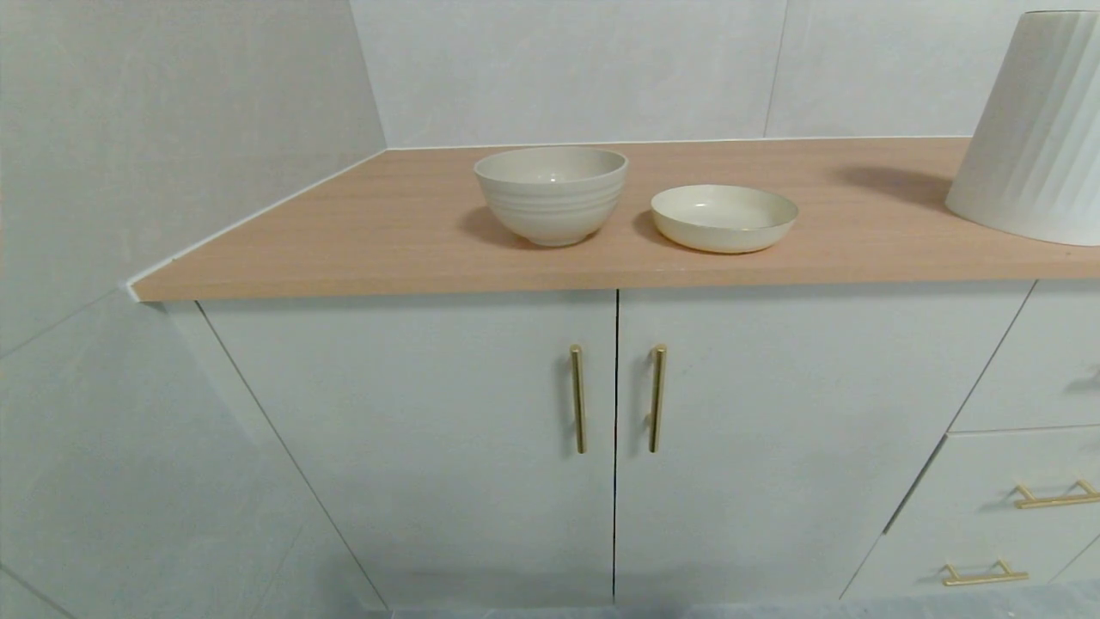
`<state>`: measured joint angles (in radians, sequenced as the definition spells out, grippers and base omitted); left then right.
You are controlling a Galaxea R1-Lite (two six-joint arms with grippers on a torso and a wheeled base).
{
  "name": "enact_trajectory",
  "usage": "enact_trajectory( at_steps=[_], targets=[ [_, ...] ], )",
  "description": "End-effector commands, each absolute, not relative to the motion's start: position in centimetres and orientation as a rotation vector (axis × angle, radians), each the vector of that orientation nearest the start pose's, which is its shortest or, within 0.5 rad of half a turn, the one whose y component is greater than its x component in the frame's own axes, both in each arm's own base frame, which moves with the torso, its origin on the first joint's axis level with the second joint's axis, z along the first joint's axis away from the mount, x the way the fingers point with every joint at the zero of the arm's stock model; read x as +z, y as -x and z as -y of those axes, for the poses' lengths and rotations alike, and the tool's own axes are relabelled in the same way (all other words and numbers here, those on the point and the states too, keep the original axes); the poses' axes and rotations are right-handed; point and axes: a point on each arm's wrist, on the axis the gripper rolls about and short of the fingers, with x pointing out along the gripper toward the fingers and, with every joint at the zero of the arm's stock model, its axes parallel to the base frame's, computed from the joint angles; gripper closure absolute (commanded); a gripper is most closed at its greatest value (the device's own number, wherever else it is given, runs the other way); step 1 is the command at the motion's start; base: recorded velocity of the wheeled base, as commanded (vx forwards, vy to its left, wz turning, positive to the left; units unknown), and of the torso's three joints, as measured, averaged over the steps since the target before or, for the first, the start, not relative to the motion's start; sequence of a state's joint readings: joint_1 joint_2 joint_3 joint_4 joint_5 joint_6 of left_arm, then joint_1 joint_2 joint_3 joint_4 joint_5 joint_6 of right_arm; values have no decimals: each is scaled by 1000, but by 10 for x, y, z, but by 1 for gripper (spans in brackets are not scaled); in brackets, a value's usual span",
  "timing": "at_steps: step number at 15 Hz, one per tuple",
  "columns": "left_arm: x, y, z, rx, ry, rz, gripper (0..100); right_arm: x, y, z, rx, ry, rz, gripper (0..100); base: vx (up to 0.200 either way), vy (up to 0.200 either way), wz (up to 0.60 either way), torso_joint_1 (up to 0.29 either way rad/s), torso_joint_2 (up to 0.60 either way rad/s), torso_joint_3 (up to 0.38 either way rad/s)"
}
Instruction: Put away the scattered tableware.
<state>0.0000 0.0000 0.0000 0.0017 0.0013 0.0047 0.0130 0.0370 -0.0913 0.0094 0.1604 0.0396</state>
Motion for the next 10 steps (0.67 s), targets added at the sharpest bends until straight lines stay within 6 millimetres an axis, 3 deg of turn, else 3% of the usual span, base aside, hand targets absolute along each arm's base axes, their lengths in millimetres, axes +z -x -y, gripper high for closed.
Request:
enact_trajectory(
  at_steps=[1, 2, 5, 10],
  targets=[
    [75, 23, 0, 2, -5, -2, 0, 119, 18, -5, 281, -50, -45, 0, 0, 0, 0, 0, 0, 0],
    [75, 23, 0, 2, -5, -2, 0, 126, 14, -6, 311, -53, -65, 0, 0, 0, 0, 0, 0, 0],
    [75, 23, 0, 2, -5, -2, 0, 170, -21, -12, 573, -98, -210, 0, 0, 0, 0, 0, 0, 0],
    [75, 23, 0, 2, -5, -2, 0, 186, -55, -26, 759, -133, -351, 0, 0, 0, 0, 0, 0, 0]
  ],
)
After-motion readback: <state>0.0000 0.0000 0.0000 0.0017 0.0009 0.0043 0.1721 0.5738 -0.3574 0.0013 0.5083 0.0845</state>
